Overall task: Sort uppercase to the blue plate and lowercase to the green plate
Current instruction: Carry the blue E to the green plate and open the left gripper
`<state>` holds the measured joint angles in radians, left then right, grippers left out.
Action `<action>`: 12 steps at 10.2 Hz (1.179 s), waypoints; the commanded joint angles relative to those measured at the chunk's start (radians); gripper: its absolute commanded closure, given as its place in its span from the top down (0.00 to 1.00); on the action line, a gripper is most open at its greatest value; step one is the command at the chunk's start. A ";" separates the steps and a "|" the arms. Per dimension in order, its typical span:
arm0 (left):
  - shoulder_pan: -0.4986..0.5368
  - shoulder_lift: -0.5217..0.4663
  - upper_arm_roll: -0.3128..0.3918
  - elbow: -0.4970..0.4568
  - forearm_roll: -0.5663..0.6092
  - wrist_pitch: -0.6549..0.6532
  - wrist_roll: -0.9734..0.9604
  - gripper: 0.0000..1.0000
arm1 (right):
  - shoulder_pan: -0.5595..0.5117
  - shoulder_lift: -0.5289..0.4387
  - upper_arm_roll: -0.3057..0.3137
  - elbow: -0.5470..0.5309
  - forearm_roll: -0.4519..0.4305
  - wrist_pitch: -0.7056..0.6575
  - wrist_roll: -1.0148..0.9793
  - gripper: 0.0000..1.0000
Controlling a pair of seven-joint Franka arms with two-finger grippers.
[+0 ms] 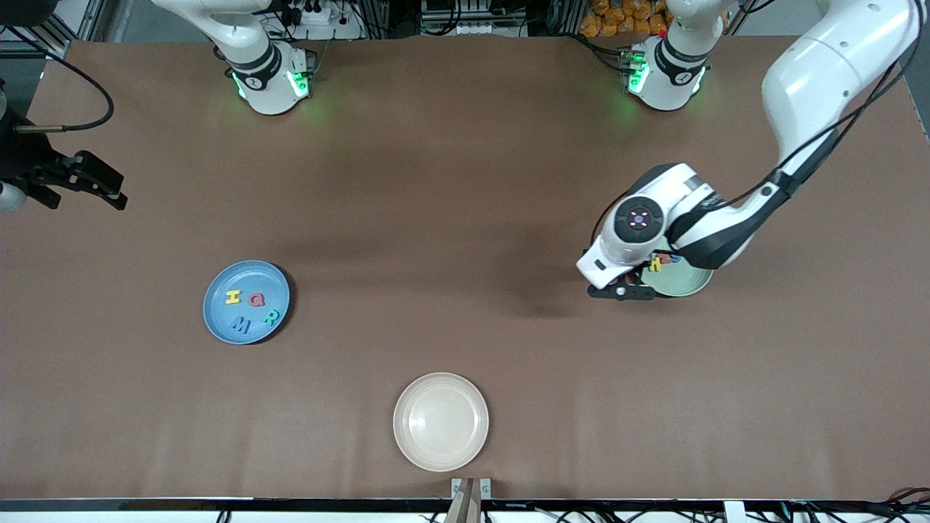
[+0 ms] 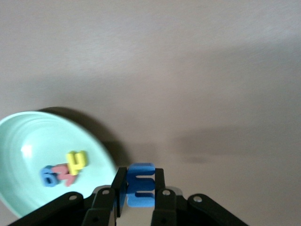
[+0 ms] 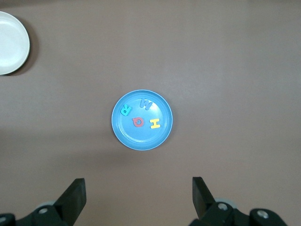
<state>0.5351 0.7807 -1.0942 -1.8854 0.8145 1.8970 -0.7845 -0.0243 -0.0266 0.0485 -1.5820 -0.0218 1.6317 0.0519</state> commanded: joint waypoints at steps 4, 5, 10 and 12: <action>0.268 -0.014 -0.104 -0.155 0.018 -0.035 0.146 0.00 | 0.013 0.028 -0.010 0.068 0.016 -0.062 -0.007 1.00; 0.288 -0.014 -0.104 -0.172 0.022 -0.029 0.146 0.00 | 0.012 0.028 -0.010 0.071 0.016 -0.062 -0.009 1.00; 0.394 -0.018 -0.174 -0.167 0.028 -0.026 0.149 1.00 | 0.013 0.025 -0.010 0.076 0.013 -0.062 -0.007 1.00; 0.488 -0.018 -0.287 -0.117 0.026 -0.048 0.146 1.00 | 0.017 0.025 -0.006 0.073 0.013 -0.064 -0.010 1.00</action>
<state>0.9463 0.7791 -1.2979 -2.0259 0.8182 1.8680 -0.6446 -0.0168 -0.0118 0.0481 -1.5330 -0.0212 1.5871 0.0518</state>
